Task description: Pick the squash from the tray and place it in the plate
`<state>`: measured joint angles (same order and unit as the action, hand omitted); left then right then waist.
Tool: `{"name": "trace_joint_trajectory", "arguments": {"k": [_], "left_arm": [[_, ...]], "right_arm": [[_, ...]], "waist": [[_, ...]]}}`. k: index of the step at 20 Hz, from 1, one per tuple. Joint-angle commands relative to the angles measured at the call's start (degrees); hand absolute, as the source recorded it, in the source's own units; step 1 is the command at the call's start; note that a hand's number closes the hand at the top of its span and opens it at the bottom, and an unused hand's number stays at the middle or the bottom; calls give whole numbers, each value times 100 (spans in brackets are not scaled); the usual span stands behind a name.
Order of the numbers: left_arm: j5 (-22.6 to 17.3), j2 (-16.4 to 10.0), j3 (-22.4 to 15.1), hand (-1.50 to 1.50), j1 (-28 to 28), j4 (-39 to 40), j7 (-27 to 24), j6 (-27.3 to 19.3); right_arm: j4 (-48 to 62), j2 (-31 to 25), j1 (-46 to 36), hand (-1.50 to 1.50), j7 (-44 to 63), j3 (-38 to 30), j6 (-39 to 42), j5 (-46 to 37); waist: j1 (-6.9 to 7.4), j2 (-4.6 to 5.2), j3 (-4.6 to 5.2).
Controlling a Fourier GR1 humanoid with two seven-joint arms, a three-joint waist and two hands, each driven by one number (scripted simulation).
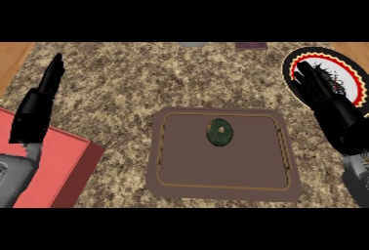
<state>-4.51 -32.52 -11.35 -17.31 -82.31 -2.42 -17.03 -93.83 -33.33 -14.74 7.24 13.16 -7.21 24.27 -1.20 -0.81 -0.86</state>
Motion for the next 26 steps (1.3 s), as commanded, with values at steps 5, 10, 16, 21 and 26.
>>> {"name": "trace_joint_trajectory", "arguments": {"k": [5, 10, 16, 21, 26], "left_arm": [[-466, 896, -159, 0, 418, 412, 884, -190], [-661, 1162, -342, 0, 842, 557, 958, -79], [-703, 1425, -384, 0, 1006, 331, 1118, -234], [-699, 1435, -363, 0, 1289, 198, 1041, -175], [-493, 1401, -406, 0, 1332, -39, 1127, -305]], "right_arm": [[-104, 789, -710, 150, -349, 521, 1359, 881], [-472, -1289, -1461, 150, -1075, 768, 821, -2737], [642, 1281, 47, -150, -2619, 603, 434, -549], [1644, 585, -155, -150, -4072, 1214, 1689, -1642], [1950, 175, -763, -150, -3783, 1488, 951, -3122]], "waist": [[390, 169, 73], [275, 28, 155], [323, 209, 30], [335, 130, 75], [297, 84, 85]]}}
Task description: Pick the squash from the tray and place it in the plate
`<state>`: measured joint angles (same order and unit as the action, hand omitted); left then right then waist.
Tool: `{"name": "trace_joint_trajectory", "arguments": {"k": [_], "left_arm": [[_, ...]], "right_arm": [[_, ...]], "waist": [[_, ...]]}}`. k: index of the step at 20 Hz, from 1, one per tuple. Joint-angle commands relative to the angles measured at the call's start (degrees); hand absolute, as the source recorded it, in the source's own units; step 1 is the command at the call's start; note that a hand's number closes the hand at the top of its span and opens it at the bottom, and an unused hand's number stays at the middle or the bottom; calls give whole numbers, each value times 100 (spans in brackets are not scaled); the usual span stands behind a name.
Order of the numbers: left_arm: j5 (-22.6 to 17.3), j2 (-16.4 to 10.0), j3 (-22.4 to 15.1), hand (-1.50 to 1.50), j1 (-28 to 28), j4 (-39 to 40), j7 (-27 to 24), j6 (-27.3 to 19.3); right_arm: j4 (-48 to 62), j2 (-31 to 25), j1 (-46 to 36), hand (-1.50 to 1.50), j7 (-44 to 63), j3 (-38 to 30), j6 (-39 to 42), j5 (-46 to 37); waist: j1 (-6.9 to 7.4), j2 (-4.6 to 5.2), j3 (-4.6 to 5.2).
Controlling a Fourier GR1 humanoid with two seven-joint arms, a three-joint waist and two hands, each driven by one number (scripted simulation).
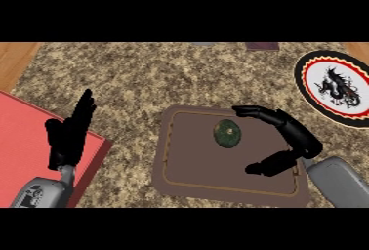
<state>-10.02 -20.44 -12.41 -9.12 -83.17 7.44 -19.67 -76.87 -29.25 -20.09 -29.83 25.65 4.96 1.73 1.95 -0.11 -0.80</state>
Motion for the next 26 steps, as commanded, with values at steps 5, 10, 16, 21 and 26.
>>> {"name": "trace_joint_trajectory", "arguments": {"k": [5, 10, 16, 21, 26], "left_arm": [[23, 236, -181, 0, 289, 268, 355, 14], [83, 186, -180, 0, 514, -46, 430, 15], [62, 157, 32, 0, 368, 159, 429, 128], [183, 300, 51, 0, 336, 229, 417, 113], [231, 410, 38, 0, 720, 93, 159, 162]], "right_arm": [[207, -587, -882, -150, 585, 392, -40, -1470], [419, -489, -1518, -150, 1601, 843, 741, -1846], [341, -200, -2076, -150, 2518, 1051, 1788, -1828], [587, -64, -1774, -150, 2390, 1153, 1691, -2289], [862, 336, -1618, -150, 2335, 1186, 1440, -2578]], "waist": [[-144, 11, 87], [-53, 12, 88], [-124, 18, 89], [-172, 21, 82], [-134, 21, 81]]}}
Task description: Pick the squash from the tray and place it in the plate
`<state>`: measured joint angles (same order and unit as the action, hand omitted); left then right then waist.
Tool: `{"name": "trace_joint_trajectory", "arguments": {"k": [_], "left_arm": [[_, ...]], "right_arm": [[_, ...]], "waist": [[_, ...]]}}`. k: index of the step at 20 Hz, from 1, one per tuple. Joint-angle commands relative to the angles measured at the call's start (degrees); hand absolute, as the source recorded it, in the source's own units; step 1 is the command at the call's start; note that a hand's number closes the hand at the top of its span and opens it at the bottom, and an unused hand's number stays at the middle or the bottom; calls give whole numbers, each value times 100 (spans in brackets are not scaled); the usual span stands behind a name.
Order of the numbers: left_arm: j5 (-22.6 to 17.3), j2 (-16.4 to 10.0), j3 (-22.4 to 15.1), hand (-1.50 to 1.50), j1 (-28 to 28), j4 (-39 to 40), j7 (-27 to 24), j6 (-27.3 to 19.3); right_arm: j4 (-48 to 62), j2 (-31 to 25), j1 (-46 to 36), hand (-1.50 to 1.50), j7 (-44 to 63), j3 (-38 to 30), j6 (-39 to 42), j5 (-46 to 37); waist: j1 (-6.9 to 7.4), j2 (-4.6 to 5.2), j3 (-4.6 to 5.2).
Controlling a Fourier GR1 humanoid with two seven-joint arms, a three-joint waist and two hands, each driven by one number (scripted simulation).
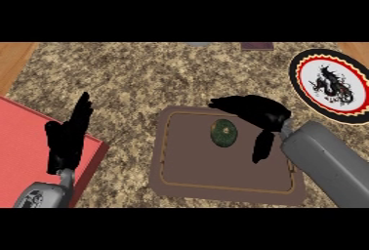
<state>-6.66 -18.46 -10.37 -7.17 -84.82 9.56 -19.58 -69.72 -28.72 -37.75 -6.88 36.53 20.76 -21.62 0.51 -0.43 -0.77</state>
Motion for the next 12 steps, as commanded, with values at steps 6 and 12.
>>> {"name": "trace_joint_trajectory", "arguments": {"k": [6, 12], "left_arm": [[-43, 227, -127, 0, 484, 236, 99, 254], [67, 269, -23, 0, 266, 262, 196, 281]], "right_arm": [[391, 115, -46, -150, -357, -148, 181, -334], [925, 895, -91, -150, -146, -21, 29, -721]], "waist": [[-10, 53, 77], [7, 61, 77]]}}
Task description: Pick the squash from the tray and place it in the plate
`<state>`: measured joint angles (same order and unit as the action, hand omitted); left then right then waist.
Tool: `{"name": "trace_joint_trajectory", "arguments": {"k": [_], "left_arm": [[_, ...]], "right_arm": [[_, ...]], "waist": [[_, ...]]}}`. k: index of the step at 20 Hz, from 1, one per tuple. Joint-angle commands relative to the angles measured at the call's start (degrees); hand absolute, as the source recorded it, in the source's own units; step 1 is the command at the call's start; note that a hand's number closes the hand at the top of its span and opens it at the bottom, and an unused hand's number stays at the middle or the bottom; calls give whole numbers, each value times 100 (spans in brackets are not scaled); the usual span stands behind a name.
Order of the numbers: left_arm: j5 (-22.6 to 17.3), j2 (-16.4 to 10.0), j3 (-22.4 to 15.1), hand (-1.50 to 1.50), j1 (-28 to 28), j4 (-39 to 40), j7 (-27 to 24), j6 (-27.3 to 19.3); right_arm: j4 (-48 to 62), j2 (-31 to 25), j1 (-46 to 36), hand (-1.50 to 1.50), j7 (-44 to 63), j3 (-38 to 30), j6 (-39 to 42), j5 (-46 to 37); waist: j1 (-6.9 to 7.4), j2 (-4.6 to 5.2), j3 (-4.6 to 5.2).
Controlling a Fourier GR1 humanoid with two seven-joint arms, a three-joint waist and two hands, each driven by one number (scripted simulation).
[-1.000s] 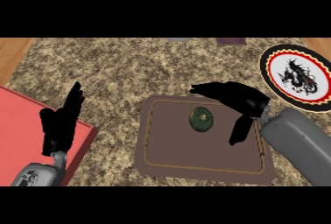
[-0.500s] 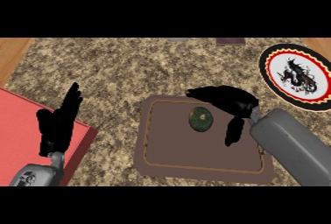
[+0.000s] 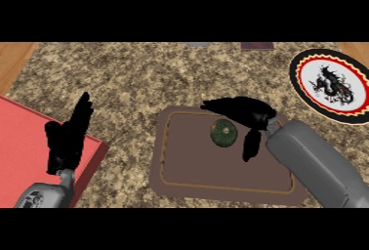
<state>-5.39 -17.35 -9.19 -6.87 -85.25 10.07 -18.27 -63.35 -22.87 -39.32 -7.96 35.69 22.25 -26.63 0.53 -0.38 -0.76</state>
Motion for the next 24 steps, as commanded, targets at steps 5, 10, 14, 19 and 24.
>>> {"name": "trace_joint_trajectory", "arguments": {"k": [5, 10, 14, 19, 24], "left_arm": [[104, 329, -186, 0, 337, 105, 219, 8], [-28, 216, 95, 0, 162, 676, -73, 381], [-100, 208, 149, 0, 630, 221, -166, 460], [142, 301, 66, 0, 450, 111, 161, 290], [93, 244, 184, 0, 293, 265, 231, 396]], "right_arm": [[336, 313, 324, -150, -188, 56, -329, -554], [725, 401, -121, 150, -572, 49, -175, -806], [481, 219, 40, 150, -942, -239, -438, -802], [657, 396, -2, 150, -940, -335, -948, -1184], [1308, -380, 422, 150, -1117, -1161, -1379, -873]], "waist": [[-16, 43, 74], [-12, 61, 78], [-6, 38, 76], [-18, 41, 75], [-101, 59, 74]]}}
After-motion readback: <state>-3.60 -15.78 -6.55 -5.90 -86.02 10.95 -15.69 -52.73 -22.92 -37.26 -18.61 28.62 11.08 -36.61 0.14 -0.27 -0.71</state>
